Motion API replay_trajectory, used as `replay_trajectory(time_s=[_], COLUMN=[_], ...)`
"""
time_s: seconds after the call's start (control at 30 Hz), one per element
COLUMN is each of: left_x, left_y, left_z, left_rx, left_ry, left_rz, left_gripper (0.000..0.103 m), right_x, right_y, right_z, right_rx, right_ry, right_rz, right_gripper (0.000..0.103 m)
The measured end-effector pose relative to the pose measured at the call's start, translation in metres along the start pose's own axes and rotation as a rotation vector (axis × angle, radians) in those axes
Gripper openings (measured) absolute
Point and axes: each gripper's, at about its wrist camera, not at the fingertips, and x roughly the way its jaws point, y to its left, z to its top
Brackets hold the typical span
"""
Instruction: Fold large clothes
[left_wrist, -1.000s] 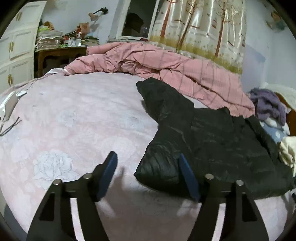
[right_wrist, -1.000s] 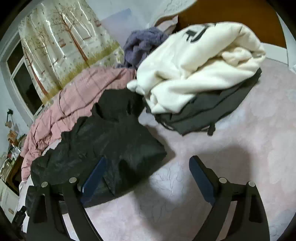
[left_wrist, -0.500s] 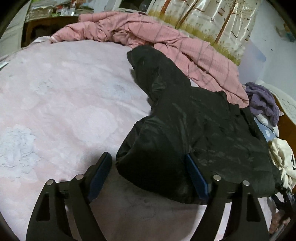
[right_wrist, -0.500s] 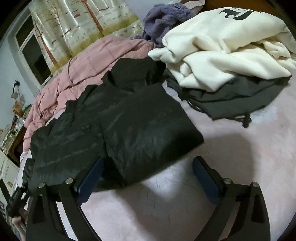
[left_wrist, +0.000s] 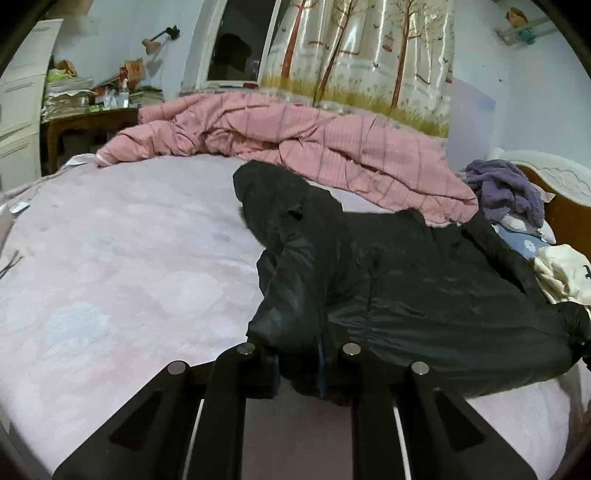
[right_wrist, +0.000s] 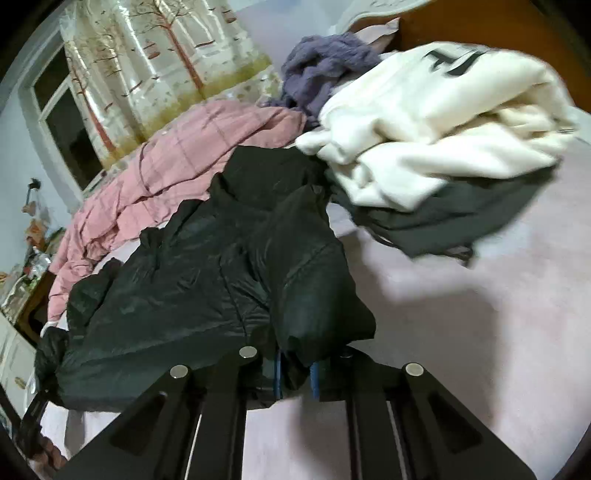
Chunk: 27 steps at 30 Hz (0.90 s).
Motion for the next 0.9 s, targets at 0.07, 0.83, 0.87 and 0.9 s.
replay_trajectory(time_s=[0.07, 0.83, 0.87, 0.9], left_x=[-0.015, -0.032, -0.031, -0.029], left_y=[0.005, -0.002, -0.001, -0.001], left_z=[-0.006, -0.042, -0.044, -0.046], left_rx=[-0.006, 0.123, 0.126, 0.131], left_ry=[0.0, 0.029, 0.034, 0.043], left_rz=[-0.017, 0.109, 0.117, 0.13], left_gripper=[0.014, 0.021, 0.022, 0.025], right_x=[-0.022, -0.068, -0.066, -0.062], right_y=[-0.003, -0.019, -0.018, -0.019], right_z=[-0.007, -0.062, -0.063, -0.063], right_rx=[0.001, -0.162, -0.161, -0.159], right_ry=[-0.018, -0.03, -0.021, -0.008], right_rz=[-0.006, -0.045, -0.054, -0.066], right_gripper=[0.011, 0.016, 0.019, 0.027])
